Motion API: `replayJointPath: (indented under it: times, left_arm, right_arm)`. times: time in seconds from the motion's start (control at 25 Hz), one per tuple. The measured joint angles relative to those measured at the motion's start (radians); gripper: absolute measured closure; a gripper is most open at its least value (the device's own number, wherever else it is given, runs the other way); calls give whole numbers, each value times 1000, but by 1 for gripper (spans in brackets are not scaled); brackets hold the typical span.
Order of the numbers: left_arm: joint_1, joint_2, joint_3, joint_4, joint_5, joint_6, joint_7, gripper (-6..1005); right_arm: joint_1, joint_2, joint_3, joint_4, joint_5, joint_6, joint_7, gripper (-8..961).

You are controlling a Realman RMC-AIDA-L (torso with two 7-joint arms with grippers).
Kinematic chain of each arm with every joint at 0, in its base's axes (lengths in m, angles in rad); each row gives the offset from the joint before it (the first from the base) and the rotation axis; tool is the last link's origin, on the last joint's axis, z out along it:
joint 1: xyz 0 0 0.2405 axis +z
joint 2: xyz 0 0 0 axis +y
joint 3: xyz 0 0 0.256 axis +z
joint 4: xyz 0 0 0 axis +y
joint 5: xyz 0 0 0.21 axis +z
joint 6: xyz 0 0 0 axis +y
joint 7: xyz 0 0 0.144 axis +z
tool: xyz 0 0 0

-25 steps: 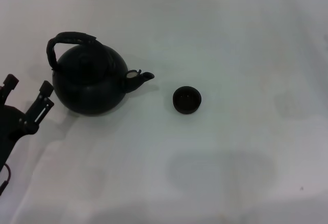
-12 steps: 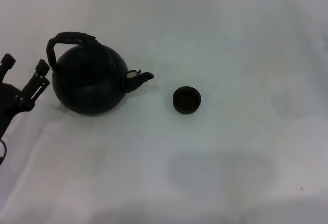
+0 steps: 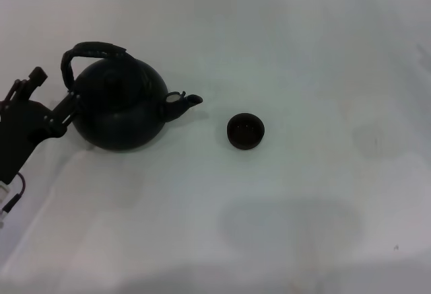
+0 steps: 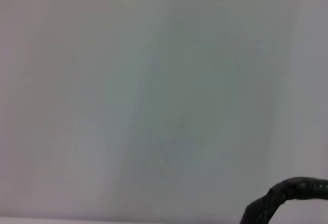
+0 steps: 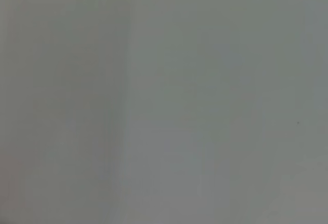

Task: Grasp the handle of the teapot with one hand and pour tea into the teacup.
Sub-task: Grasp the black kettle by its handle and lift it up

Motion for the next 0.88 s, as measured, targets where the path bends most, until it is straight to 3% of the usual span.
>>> replayJointPath:
  times: [0.68, 0.88]
  left_arm:
    - [-24, -3, -8, 24, 7, -49, -45, 244]
    - [-46, -6, -10, 23, -2, -47, -51, 484]
  right_arm:
    - [-3, 0, 2, 11, 15, -7, -6, 97]
    - [-1, 0, 2, 15, 12, -14, -8, 97]
